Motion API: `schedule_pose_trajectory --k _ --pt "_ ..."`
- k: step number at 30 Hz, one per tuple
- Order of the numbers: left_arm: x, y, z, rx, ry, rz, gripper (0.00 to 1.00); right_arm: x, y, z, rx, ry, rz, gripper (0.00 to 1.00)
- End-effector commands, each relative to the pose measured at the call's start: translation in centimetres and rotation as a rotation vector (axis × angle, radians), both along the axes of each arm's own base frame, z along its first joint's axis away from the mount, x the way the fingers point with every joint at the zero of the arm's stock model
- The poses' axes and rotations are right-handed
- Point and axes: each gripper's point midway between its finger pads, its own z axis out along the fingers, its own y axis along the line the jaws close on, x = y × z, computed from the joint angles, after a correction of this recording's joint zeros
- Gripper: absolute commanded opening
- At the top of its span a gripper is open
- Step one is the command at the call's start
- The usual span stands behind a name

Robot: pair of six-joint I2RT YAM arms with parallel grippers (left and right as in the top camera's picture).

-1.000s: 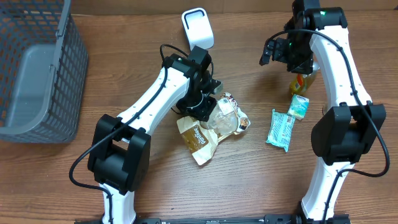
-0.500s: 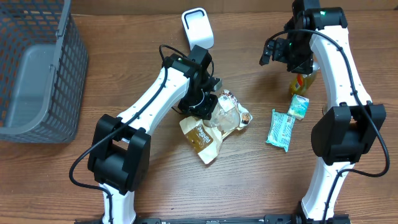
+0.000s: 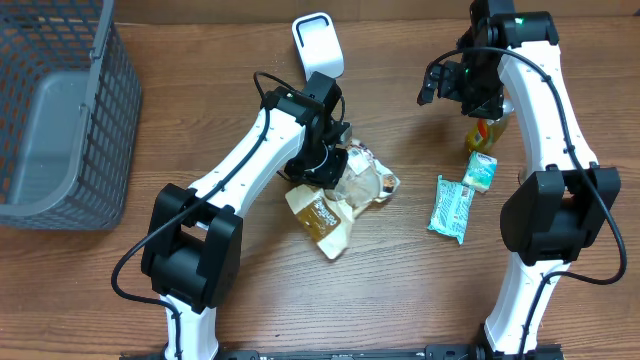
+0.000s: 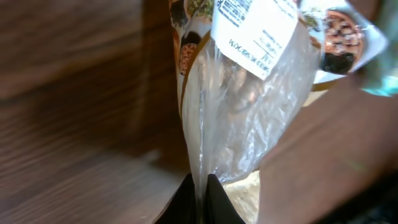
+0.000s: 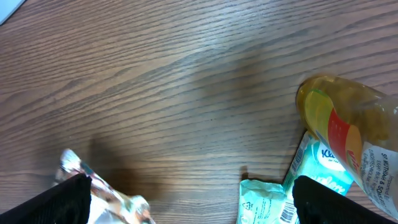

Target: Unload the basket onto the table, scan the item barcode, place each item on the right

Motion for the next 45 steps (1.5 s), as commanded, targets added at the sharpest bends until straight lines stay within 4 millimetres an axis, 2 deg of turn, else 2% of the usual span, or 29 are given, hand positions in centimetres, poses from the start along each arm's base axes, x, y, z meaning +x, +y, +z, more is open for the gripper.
schedule_pose_trajectory --k 1,8,17,27,29,30,32,33,37,40,45 --pt "2.3 2.7 -0.6 0.184 -0.121 0.020 0.04 0.5 0.1 1.5 0.007 -0.047 0.004 1.00" --pt "2.7 2.9 -0.6 0.195 -0.153 -0.045 0.04 0.5 0.1 1.5 0.007 -0.047 0.004 1.00" --pt "2.0 1.9 -0.5 0.135 -0.132 -0.115 0.04 0.5 0.1 1.5 0.007 -0.047 0.004 1.00" --pt "1.8 2.1 -0.8 0.142 -0.136 -0.168 0.05 0.5 0.1 1.5 0.007 -0.047 0.004 1.00" --pt "1.8 2.1 -0.8 0.142 -0.136 -0.167 0.10 0.5 0.1 1.5 0.007 -0.047 0.004 1.00" --pt "1.8 2.1 -0.8 0.142 -0.136 -0.166 0.18 0.5 0.1 1.5 0.007 -0.047 0.004 1.00" --pt "1.9 2.1 -0.8 0.140 -0.140 -0.166 0.43 0.5 0.1 1.5 0.007 -0.047 0.004 1.00" --pt "1.9 2.1 -0.8 0.139 -0.140 -0.165 0.49 0.5 0.1 1.5 0.007 -0.047 0.004 1.00" --pt "2.1 2.0 -0.8 0.137 -0.148 -0.164 0.51 0.5 0.1 1.5 0.007 -0.047 0.004 1.00" --pt "2.2 2.0 -0.5 0.137 -0.150 -0.164 0.63 0.5 0.1 1.5 0.007 -0.047 0.004 1.00" --pt "3.0 1.6 1.1 0.126 -0.179 -0.156 0.69 0.5 0.1 1.5 0.007 -0.047 0.004 1.00"
